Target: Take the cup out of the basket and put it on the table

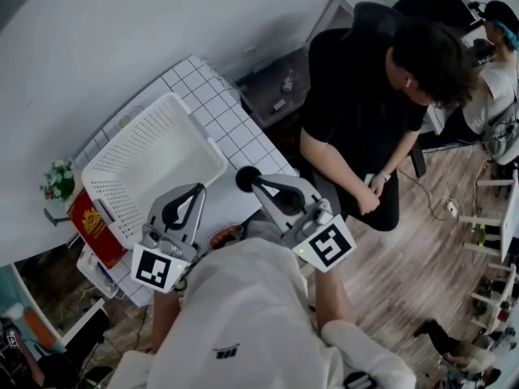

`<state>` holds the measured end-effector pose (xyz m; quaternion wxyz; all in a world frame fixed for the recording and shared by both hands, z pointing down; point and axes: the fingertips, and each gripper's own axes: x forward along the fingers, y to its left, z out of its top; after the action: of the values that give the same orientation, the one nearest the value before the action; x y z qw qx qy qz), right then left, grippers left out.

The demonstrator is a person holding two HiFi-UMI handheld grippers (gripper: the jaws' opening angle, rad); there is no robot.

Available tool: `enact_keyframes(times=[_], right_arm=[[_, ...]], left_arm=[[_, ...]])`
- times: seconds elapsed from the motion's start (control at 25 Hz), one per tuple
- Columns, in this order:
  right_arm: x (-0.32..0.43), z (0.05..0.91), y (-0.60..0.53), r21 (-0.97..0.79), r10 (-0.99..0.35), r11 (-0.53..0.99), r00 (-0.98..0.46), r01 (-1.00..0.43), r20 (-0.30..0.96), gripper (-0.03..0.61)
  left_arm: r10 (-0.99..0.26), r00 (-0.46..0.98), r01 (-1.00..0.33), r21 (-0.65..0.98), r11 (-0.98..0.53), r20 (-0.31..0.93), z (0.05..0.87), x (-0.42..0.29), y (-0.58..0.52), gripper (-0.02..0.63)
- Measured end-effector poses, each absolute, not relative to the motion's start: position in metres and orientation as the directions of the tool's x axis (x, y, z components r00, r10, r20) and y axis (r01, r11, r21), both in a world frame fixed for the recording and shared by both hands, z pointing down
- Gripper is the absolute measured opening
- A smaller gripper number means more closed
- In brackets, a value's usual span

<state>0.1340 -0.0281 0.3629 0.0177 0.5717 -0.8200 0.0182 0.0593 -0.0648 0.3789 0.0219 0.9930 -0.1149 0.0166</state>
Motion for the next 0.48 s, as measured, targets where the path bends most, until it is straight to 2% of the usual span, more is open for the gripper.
enact_keyframes(times=[0.48], right_arm=[[0.147, 0.361, -0.009, -0.029, -0.961, 0.275, -0.276, -0.961, 0.009, 0.011]], left_arm=[[-0.118, 0.993, -0.118, 0.018, -0.993, 0.023, 0.374, 0.090, -0.046, 0.011]])
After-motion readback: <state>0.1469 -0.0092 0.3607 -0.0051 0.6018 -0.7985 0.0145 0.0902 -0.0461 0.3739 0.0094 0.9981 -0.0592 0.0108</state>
